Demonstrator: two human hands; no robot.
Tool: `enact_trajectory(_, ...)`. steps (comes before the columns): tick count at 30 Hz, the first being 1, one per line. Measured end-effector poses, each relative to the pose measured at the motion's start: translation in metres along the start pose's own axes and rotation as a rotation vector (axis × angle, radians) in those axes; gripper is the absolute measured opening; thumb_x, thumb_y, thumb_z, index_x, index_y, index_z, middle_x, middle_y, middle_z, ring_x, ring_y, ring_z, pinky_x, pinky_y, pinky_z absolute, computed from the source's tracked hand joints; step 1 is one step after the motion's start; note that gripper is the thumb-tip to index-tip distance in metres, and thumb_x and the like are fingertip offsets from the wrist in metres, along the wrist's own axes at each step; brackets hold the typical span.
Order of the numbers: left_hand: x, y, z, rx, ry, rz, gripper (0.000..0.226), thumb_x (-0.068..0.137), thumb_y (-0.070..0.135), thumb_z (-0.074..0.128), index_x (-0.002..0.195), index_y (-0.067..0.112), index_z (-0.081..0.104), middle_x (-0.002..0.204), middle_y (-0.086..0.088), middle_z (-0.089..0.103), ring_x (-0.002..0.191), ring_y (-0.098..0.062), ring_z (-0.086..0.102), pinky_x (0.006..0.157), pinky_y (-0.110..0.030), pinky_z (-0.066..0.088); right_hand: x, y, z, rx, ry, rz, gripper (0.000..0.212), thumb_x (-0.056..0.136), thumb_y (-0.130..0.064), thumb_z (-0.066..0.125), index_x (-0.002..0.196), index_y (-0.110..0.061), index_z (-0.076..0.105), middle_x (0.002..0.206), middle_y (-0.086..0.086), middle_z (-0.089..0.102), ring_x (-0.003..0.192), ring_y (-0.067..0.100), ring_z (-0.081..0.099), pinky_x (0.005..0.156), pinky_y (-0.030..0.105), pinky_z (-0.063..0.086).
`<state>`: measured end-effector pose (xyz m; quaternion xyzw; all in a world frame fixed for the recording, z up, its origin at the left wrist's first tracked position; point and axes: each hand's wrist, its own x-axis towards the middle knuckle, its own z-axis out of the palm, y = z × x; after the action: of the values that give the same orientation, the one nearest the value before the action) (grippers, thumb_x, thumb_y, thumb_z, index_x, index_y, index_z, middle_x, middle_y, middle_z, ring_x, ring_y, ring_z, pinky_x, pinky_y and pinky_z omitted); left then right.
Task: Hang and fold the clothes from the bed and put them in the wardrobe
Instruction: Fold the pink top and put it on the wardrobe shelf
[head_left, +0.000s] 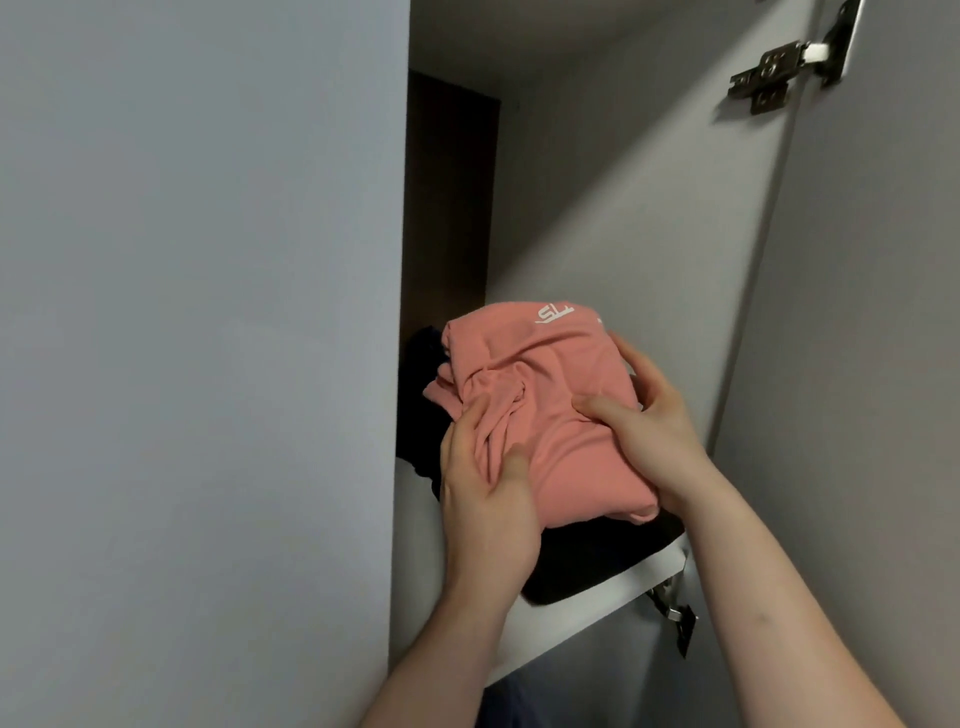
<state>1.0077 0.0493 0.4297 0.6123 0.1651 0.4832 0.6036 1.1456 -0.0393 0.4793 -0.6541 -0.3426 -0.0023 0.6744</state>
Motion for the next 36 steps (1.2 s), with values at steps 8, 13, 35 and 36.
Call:
enact_trajectory(8,0.010,-0.011,0.000,-0.052,0.063,-0.076,0.055,0.097,0.009,0.057,0.142,0.039,0.048,0.142,0.008,0.053,0.124,-0.014,0.055,0.106,-0.034,0.047,0.033,0.009,0.015,-0.063,-0.139,0.041,0.071,0.079,-0.008,0.080,0.140,-0.037,0.058,0.120,-0.001,0.069,0.106,0.014,0.069,0.084,0.028,0.056)
enact_trajectory(13,0.038,-0.009,0.034,0.039,0.054,-0.040,0.058,0.097,0.016,0.057,0.151,0.032,0.043,0.154,0.009,0.041,0.135,-0.015,0.048,0.104,-0.025,0.038,0.073,-0.009,0.008,-0.224,-0.095,-0.007,0.068,0.079,-0.011,0.078,0.142,-0.030,0.058,0.121,-0.003,0.069,0.103,0.010,0.068,0.079,0.019,0.051)
enact_trajectory(35,0.019,-0.082,0.043,0.664,-0.127,0.119,0.046,0.101,0.021,0.047,0.146,0.028,0.050,0.160,0.008,0.032,0.142,-0.017,0.029,0.118,-0.032,0.022,0.043,0.082,-0.002,-0.589,0.117,0.045,0.029,0.092,-0.023,0.057,0.110,-0.028,0.078,0.109,-0.003,0.077,0.106,0.020,0.068,0.085,0.025,0.047)
enact_trajectory(36,0.019,-0.083,0.043,0.665,-0.124,0.124,0.046,0.101,0.021,0.047,0.147,0.028,0.049,0.160,0.007,0.031,0.142,-0.018,0.029,0.118,-0.033,0.023,0.044,0.079,-0.002,-0.584,0.107,0.049,0.029,0.093,-0.023,0.057,0.112,-0.027,0.078,0.109,-0.003,0.077,0.107,0.020,0.068,0.088,0.025,0.048)
